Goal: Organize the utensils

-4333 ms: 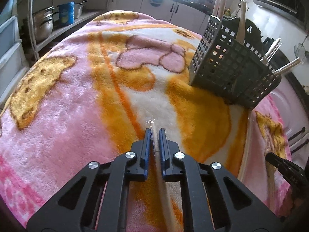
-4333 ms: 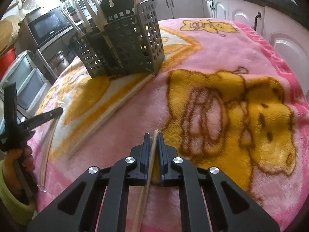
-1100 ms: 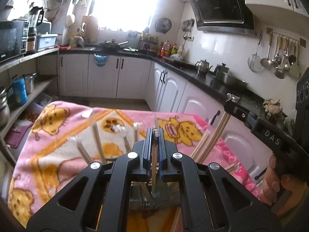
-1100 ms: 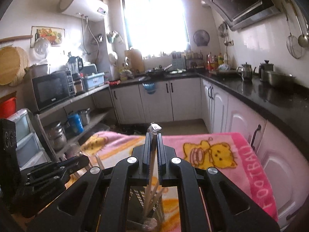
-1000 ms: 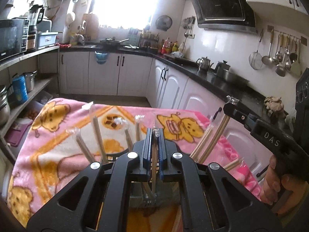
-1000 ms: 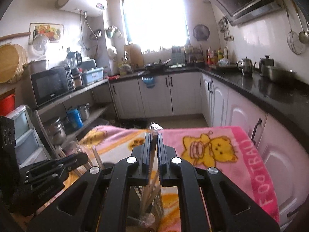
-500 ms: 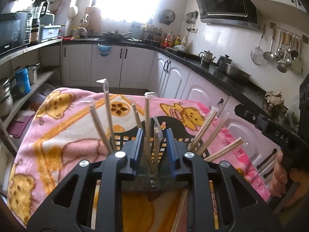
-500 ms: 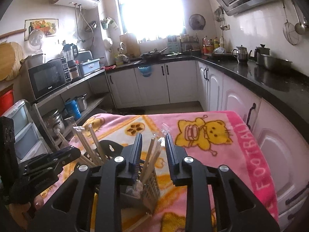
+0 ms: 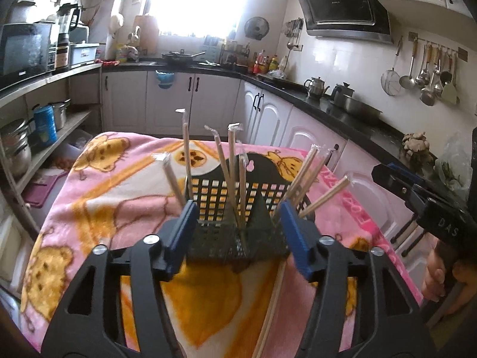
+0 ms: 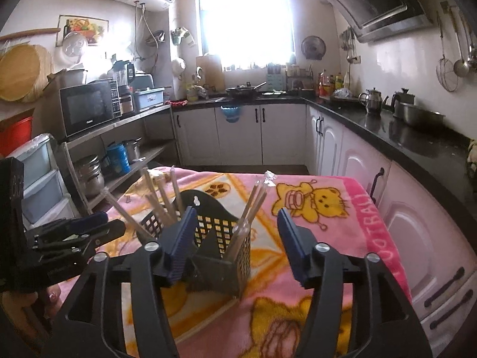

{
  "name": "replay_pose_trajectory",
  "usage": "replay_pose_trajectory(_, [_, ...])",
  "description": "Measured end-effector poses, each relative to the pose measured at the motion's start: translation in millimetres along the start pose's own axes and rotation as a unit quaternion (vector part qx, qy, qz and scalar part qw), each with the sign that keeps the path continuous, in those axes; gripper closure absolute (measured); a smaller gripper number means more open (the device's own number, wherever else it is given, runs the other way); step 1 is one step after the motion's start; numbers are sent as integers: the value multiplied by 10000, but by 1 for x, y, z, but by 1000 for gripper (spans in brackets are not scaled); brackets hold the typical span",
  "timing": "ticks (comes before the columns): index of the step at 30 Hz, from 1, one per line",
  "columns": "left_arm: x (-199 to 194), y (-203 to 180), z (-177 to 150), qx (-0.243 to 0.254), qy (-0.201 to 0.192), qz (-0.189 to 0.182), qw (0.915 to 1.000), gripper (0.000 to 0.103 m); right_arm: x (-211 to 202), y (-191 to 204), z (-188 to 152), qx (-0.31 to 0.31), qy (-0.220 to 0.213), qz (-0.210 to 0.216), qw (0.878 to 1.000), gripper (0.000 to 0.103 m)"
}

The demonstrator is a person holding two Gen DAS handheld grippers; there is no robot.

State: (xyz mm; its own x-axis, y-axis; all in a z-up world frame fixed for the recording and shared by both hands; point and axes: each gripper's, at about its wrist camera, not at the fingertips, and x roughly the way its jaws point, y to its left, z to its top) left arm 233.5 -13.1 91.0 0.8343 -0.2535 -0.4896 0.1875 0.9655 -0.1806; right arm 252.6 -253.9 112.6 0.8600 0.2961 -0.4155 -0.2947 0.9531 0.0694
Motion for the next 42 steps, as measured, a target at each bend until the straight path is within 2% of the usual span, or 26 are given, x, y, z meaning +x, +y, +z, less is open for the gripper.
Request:
replay_pose_trajectory(7, [-31, 3, -24, 6, -79, 155, 9998, 12, -31, 12, -23, -91, -177, -98, 9998, 24])
replay_pose_trajectory(11, [-41, 7, -38, -63, -46, 240, 9997, 12, -43, 17, -42, -91, -181, -66, 9998, 15])
replay_pose_trajectory(17, [-51, 18, -62, -255, 95, 346, 9990, 11, -58, 24, -71, -153, -145, -22, 9998, 10])
replay_pose_trajectory(21, [-59, 25, -80, -316, 171, 513, 9980, 11, -65, 26, -87, -87, -125, -10, 9999, 8])
replay_pose_trajectory(29, [-69, 35, -112, -476, 233, 650, 9965, 11, -63, 29, -126, -41, 211, 30, 9998, 7])
replay_pose_trajectory(32, [-72, 35, -121, -492, 150, 710, 9961, 11, -64, 30, -139, -48, 241, -42, 9997, 7])
replay_pose_trajectory(36, [-73, 31, -131, -455, 43, 757, 9961, 11, -71, 29, -154, 17, 73, -133, 9999, 6])
replay_pose_trajectory(42, [-76, 19, -141, -290, -322, 740, 9963, 11, -80, 29, -167, -58, -128, -225, 9996, 6])
